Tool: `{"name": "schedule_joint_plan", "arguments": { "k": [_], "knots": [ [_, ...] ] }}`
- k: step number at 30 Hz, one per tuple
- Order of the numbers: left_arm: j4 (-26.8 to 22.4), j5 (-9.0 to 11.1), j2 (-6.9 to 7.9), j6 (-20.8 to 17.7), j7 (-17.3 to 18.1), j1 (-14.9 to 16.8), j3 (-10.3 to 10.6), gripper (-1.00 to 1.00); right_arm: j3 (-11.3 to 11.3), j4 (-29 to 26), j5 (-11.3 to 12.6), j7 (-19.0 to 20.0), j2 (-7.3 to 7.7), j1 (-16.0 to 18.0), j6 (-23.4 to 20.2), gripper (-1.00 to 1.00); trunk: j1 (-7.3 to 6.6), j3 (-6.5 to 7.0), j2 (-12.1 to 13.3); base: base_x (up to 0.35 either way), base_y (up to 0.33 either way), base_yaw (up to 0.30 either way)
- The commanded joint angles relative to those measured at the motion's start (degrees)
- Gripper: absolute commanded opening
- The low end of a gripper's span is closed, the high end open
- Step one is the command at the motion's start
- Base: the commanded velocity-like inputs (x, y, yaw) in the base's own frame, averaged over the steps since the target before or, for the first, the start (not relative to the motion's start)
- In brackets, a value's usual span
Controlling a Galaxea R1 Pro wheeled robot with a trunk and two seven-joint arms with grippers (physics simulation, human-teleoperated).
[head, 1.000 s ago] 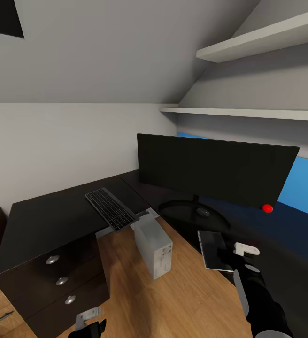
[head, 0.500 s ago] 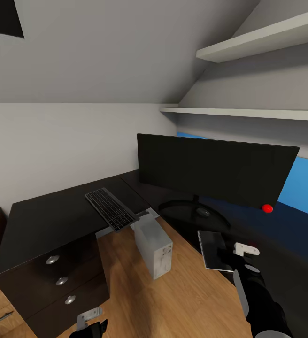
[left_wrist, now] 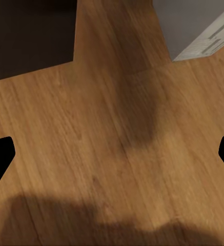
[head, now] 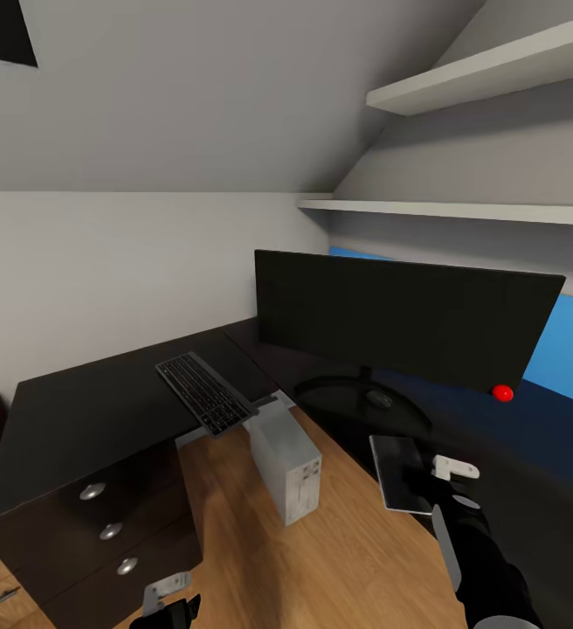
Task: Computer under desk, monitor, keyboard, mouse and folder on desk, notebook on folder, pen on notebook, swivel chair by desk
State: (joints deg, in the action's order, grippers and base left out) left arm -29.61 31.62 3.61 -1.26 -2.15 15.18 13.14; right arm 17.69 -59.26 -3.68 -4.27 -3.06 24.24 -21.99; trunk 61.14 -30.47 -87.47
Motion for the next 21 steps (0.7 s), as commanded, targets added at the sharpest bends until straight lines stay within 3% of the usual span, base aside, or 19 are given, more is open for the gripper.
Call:
{"name": "schedule_joint_plan", "arguments": {
  "k": [1,21],
  "knots": [
    [-0.1,0.5,0.08,-0.1,-0.2,0.0,0.4,1.00,0.1,0.2,-0.4,0.1,-0.05,0.0,-0.4,1.00,0.01,-0.07,0.0,0.034,0.000,0.000],
    [-0.1,0.5,0.08,-0.1,-0.2,0.0,0.4,1.00,-0.2,1.5,-0.3,0.3,-0.08,0.0,-0.1,1.00,0.01,-0.07,0.0,0.006,0.000,0.000]
  ]
}}
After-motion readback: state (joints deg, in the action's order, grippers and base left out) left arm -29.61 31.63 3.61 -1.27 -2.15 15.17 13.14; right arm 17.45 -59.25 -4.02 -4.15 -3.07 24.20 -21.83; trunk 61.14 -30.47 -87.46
